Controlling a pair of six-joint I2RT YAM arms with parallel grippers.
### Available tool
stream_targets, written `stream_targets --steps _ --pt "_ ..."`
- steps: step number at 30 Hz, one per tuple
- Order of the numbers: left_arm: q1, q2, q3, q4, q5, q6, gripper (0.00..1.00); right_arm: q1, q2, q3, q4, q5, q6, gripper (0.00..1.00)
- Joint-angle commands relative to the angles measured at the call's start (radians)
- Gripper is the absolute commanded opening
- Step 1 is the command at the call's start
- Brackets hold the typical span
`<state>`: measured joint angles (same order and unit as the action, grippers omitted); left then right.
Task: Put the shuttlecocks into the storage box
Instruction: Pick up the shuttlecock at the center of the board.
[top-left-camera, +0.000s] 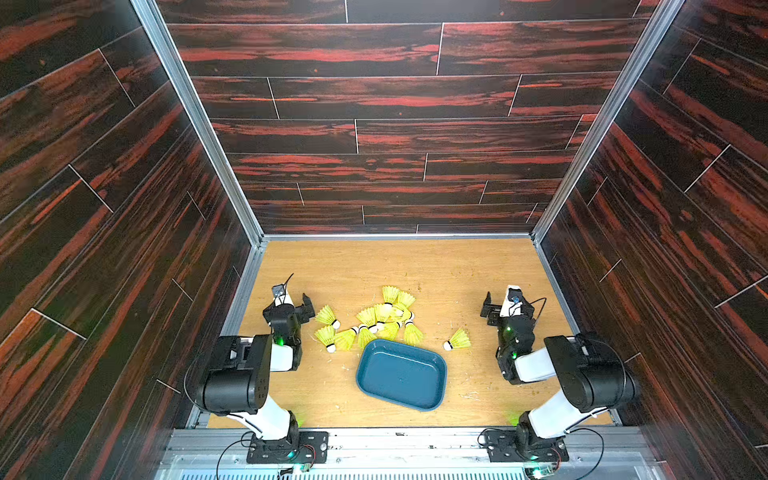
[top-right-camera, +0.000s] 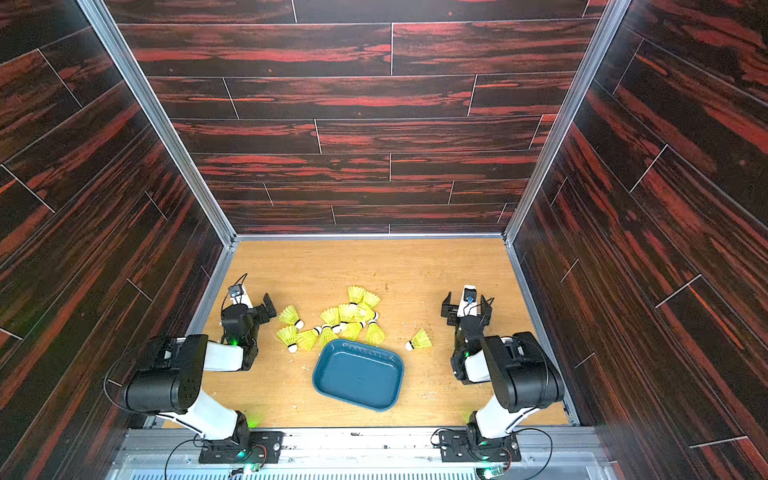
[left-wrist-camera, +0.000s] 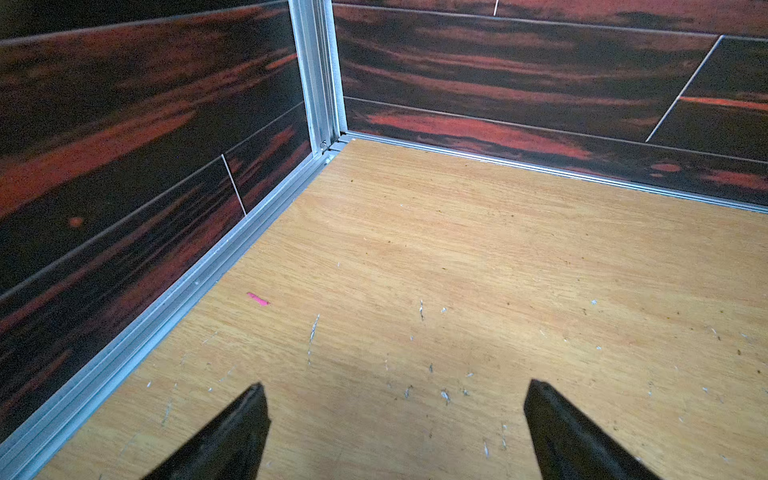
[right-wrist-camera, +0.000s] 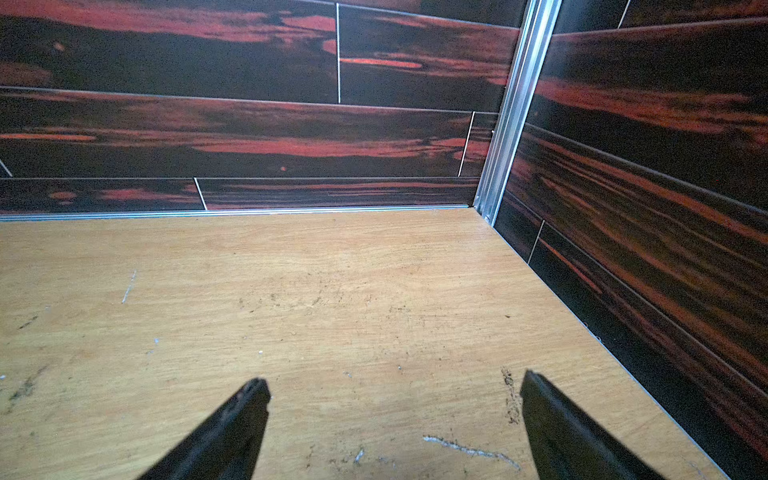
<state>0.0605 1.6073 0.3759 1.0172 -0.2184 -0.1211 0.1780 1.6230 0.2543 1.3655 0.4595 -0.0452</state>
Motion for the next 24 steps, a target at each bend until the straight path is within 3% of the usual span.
stream_targets --steps 1,21,24 --pt "-0.001 -0.022 0.000 -0.006 -0.012 -0.001 1.00 -0.003 -0.006 -0.002 0.018 0.003 0.004 0.98" --pt "-0.001 -0.031 -0.010 0.012 -0.020 -0.005 1.00 0.000 -0.018 -0.002 0.020 0.017 -0.001 0.98" --pt "-0.013 -0.131 -0.003 -0.076 -0.072 -0.002 1.00 0.018 -0.113 0.082 -0.202 0.063 -0.007 0.98"
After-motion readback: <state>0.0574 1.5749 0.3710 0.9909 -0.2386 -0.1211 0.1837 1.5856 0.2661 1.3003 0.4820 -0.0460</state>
